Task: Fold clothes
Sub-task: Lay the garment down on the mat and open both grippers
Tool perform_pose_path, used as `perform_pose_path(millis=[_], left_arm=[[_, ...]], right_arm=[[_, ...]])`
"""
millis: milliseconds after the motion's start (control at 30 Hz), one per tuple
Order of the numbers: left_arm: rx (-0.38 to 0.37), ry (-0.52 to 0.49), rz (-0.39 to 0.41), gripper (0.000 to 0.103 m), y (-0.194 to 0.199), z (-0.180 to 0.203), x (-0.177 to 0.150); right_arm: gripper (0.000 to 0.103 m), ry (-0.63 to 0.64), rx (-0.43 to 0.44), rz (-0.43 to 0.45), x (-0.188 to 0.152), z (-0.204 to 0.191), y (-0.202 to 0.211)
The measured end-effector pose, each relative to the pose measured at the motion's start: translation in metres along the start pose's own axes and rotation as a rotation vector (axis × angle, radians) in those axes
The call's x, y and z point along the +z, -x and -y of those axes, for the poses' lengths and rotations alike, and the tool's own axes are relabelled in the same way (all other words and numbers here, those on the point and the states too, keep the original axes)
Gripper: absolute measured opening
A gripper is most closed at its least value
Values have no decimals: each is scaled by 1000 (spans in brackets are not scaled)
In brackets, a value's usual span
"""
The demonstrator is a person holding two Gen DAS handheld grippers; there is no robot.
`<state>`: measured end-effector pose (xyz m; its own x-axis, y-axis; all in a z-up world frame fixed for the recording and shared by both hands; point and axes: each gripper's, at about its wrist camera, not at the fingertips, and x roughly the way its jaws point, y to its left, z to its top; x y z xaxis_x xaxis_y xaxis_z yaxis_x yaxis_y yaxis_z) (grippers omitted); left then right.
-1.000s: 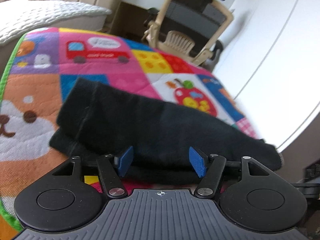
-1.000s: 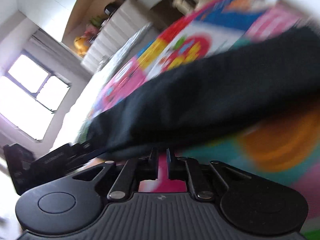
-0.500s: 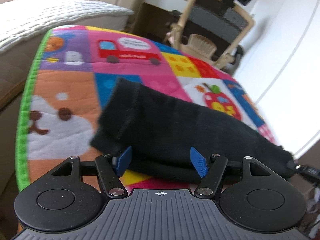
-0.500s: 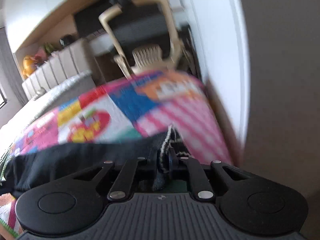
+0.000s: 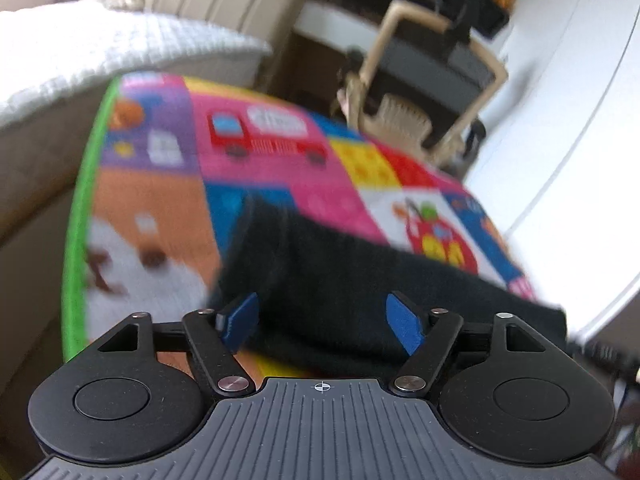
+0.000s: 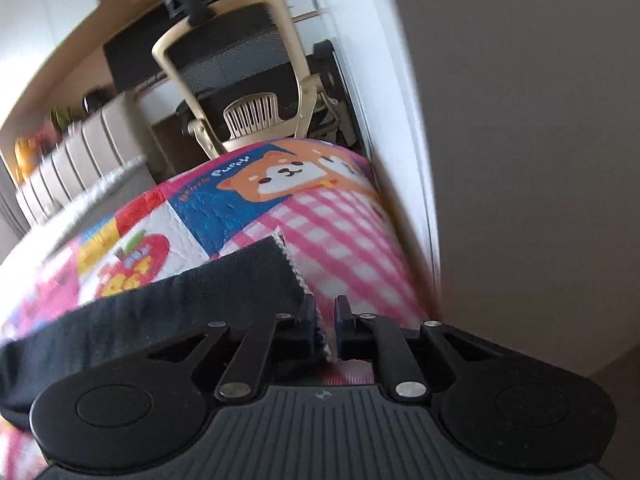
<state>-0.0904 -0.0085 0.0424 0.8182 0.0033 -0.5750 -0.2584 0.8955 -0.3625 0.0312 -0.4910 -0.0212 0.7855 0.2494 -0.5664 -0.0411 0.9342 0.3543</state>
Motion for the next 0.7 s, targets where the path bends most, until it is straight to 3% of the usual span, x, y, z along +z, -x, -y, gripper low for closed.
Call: perform_pose_path(millis=[33,67,133,300,367,400,467,567,700], left_arm=[[28,0,13,86,0,-2,5],[50,5,12,87,-5,-5,10],[84,14,-6,88,-18,-9,17],[136,1,-88,88,-55,-13,19],[130,-19,-108,81,-64,-13,16],[132,-45,-101,72,-65,-11,14],[132,-78,-91,64,-66,-9,12],[135,-97,-68,49,-69,-9,14],[166,-124,-27,44,-73,-9,23]], right_arm=[[20,-11,8,8,0,2,3],[37,-22,19,15,1,3,7],[50,-50,63,15,5,1,4],[59,-70,124,-49,9,-11,-18],[58,-42,113,-35,10,-19,-22],[54,-28,116,-31,11,-22,-23],[23,-1,129,-38,13,-29,-27],[21,36,143,-42,17,-41,-35],[20,97,140,9,29,-60,-44]])
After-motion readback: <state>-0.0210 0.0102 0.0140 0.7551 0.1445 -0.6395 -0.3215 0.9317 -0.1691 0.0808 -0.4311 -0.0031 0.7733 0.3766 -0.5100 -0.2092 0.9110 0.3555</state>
